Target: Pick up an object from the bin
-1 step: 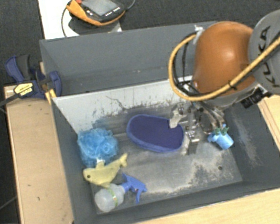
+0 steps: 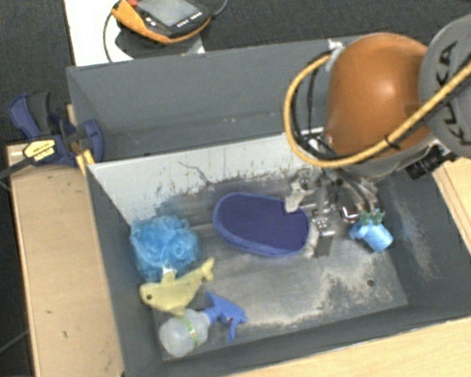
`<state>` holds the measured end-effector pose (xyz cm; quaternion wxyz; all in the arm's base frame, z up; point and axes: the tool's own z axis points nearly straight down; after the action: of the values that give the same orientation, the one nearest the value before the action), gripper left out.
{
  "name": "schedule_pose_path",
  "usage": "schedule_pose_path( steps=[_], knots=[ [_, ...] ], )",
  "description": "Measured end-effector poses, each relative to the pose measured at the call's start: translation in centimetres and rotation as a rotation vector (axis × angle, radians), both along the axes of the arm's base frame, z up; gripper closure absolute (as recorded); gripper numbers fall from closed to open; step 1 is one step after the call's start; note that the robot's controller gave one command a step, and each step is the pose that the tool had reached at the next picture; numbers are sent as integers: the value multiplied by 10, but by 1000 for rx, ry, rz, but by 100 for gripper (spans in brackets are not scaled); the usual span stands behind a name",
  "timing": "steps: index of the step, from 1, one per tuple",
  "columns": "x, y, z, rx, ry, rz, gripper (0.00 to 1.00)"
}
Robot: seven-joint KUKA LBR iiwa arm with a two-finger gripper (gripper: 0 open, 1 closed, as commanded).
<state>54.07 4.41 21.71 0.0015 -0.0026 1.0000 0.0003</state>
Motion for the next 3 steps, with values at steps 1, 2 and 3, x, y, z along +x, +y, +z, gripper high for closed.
schedule_pose_path(
  steps=[1, 2, 3],
  knots=[
    [32, 10, -92, 1, -5, -47, 0],
    [39, 16, -94, -1, -3, -21, 0],
    [32, 44, -115, 1, -4, -122, 0]
  ],
)
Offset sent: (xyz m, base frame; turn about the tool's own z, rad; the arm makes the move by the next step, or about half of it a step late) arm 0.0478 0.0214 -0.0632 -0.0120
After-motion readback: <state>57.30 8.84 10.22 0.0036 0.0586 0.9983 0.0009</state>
